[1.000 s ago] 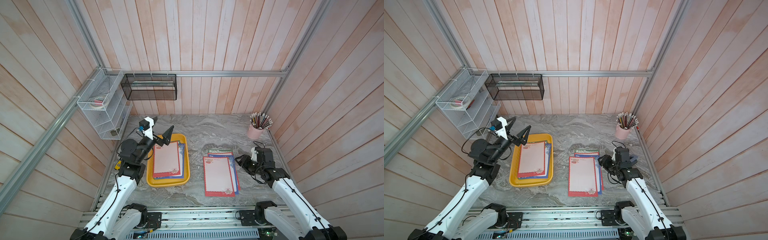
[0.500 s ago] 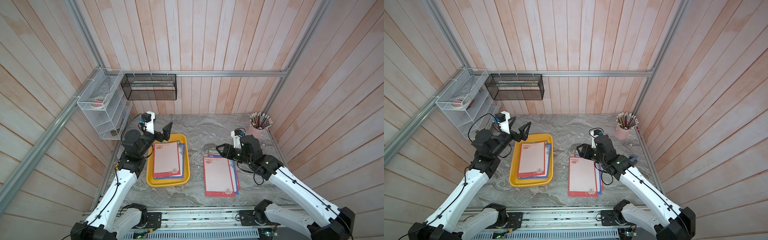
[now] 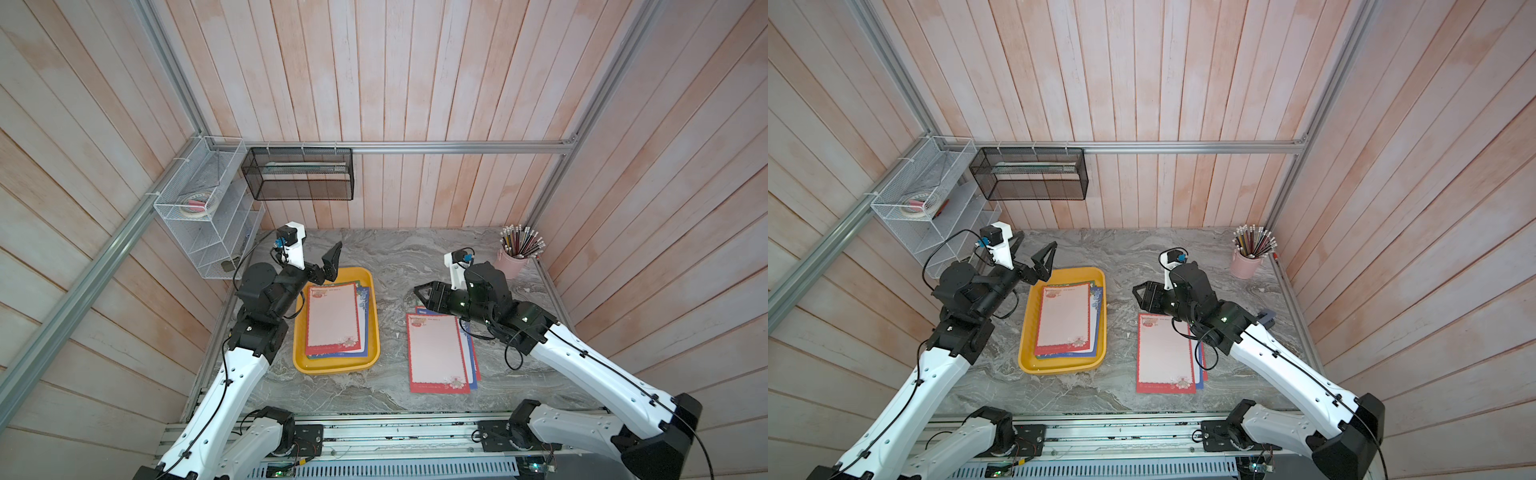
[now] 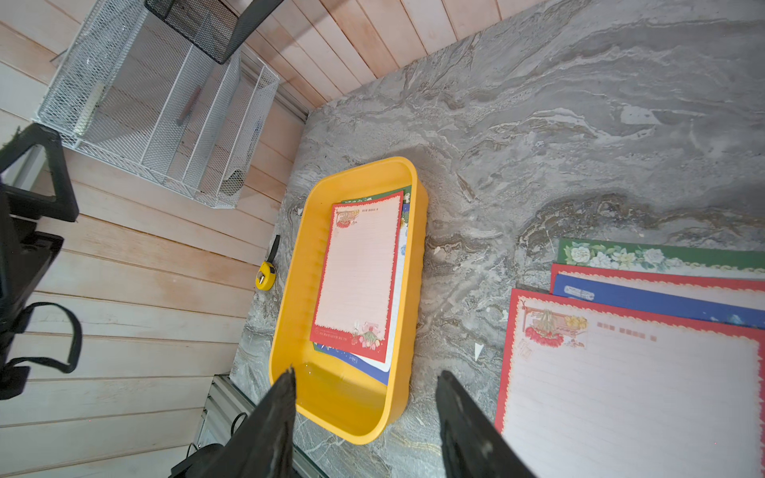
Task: Take out the stationery paper from the storage box
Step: Place the stationery paper at the center of the board, then pick up the stationery paper from the storage box.
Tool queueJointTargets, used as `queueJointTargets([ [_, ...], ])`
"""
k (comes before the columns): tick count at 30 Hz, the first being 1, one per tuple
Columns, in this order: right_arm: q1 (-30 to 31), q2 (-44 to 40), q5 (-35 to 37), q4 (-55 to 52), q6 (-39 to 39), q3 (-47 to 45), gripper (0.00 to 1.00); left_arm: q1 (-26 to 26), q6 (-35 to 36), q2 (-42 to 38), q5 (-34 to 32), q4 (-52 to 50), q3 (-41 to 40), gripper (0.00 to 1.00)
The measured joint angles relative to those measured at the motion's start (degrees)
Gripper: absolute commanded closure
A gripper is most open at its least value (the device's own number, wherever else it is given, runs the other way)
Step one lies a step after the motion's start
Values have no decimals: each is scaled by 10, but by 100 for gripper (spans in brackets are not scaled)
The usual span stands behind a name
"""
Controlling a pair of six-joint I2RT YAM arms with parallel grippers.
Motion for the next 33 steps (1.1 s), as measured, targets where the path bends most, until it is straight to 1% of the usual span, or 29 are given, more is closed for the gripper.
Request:
queueJointTargets([
  [2, 0, 18, -3, 5, -12, 1, 45, -2, -16, 14, 0, -38, 29, 2],
  [5, 2, 48, -16, 13, -29, 1, 45, -3, -35, 22, -4, -87, 42, 4],
  [10, 3, 93, -37, 41, -53, -5, 44, -3, -62, 69, -37, -181, 41, 9],
  [16, 3, 137, -39, 83, -75, -11, 42, -3, -106, 153, -92, -252, 9, 10],
  [21, 3, 179, -43, 123, -98, -21, 42, -3, -139, 228, -134, -286, -8, 9],
  [24, 3, 203, -47, 143, -111, -30, 42, 0, -154, 250, -155, -287, -21, 8],
  [28, 2, 233, -60, 166, -125, -39, 41, 11, -170, 271, -166, -291, -30, 6],
  [33, -6, 256, -89, 186, -136, -43, 41, 17, -183, 317, -176, -292, -30, 0],
])
